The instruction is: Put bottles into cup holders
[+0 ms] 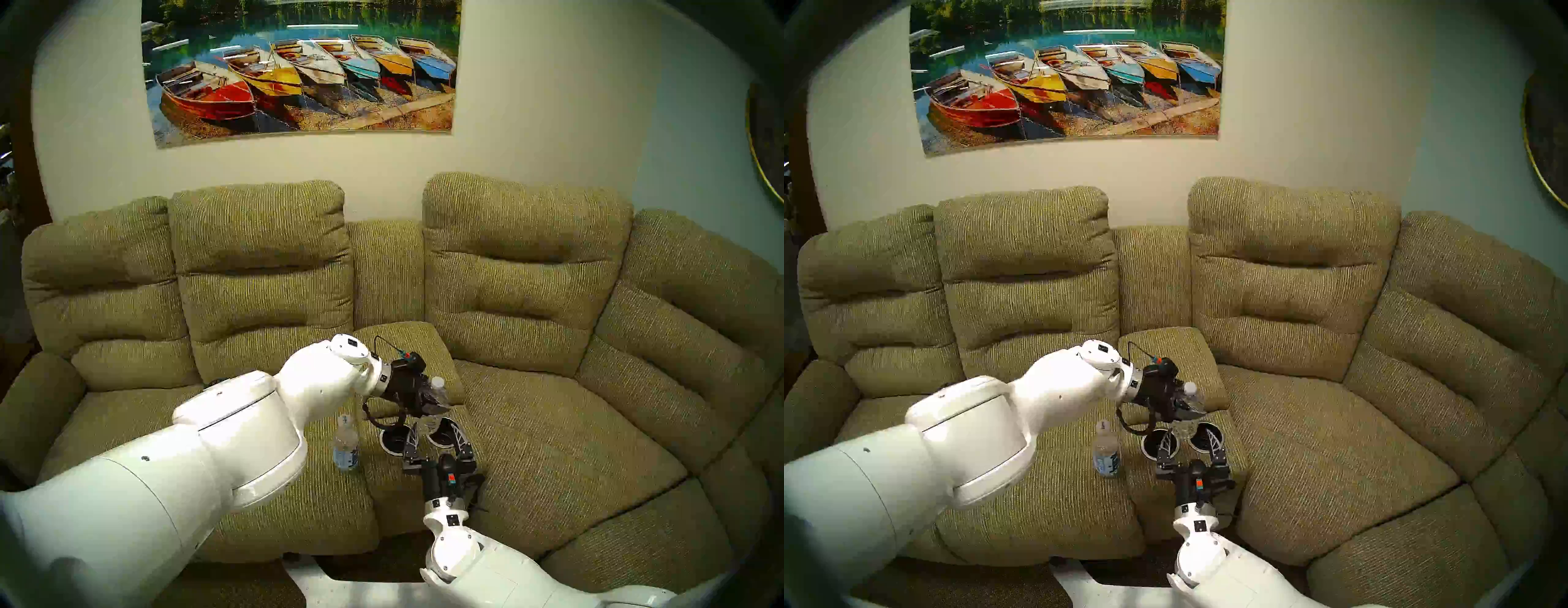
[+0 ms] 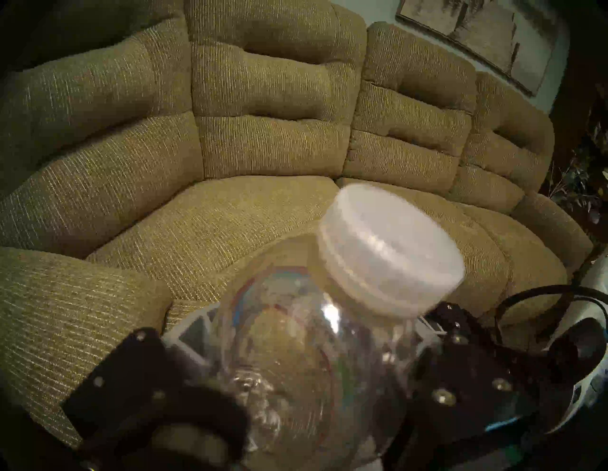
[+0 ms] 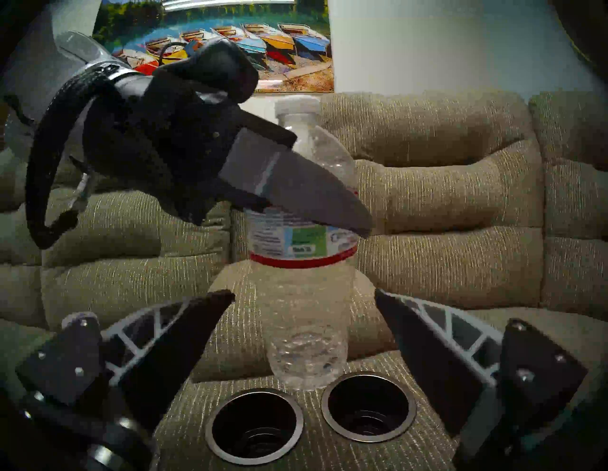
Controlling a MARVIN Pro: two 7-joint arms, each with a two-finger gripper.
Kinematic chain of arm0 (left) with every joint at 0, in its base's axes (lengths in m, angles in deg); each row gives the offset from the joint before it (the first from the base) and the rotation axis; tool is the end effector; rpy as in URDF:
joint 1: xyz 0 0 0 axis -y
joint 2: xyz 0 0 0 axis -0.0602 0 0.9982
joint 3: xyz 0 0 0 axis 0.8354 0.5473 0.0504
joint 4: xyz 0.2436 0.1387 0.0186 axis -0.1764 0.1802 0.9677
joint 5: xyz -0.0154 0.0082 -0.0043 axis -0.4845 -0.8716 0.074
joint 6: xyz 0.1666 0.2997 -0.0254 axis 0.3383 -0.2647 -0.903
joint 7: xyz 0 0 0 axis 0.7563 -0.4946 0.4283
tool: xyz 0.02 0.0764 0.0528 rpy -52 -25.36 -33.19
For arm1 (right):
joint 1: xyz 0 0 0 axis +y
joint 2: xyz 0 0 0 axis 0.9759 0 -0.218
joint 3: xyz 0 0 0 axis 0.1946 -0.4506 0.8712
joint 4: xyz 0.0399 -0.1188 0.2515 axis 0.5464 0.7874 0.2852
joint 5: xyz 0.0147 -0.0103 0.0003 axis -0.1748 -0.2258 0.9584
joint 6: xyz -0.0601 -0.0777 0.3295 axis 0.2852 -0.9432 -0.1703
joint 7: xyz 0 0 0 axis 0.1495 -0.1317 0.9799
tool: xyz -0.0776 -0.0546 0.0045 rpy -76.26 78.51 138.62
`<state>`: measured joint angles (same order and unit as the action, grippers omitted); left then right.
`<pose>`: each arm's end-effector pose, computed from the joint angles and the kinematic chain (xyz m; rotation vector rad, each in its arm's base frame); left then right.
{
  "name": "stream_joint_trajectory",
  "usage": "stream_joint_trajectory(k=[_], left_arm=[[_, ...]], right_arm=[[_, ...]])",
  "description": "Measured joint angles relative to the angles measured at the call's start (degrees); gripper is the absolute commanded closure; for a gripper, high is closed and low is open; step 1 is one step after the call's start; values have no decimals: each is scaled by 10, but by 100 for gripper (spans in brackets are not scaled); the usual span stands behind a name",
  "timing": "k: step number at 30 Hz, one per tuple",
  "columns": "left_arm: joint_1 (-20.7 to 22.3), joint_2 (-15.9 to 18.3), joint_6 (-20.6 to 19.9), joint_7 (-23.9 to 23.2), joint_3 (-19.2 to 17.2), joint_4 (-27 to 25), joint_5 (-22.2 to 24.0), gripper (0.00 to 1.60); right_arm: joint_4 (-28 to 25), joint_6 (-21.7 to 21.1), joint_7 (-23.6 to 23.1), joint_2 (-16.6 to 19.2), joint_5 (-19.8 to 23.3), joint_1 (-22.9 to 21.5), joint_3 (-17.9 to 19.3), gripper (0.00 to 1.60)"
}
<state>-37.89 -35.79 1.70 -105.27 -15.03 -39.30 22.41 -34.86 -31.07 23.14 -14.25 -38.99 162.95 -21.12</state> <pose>0.5282 -0.1700 -0.3680 1.6931 -1.3189 0.8298 0.3345 0.1297 -0.4811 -2.1088 -0.0184 -2.2782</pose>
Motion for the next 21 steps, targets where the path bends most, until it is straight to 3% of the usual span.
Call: stream_joint_trajectory(k=[20, 21], left_arm=[[0, -13, -27, -47, -22, 25, 13, 160], [0, -13, -28, -48, -23, 26, 13, 160]], right_arm=[[113, -37, 44, -51, -50, -66, 7, 0], [118, -36, 46, -54, -51, -68, 7, 30]])
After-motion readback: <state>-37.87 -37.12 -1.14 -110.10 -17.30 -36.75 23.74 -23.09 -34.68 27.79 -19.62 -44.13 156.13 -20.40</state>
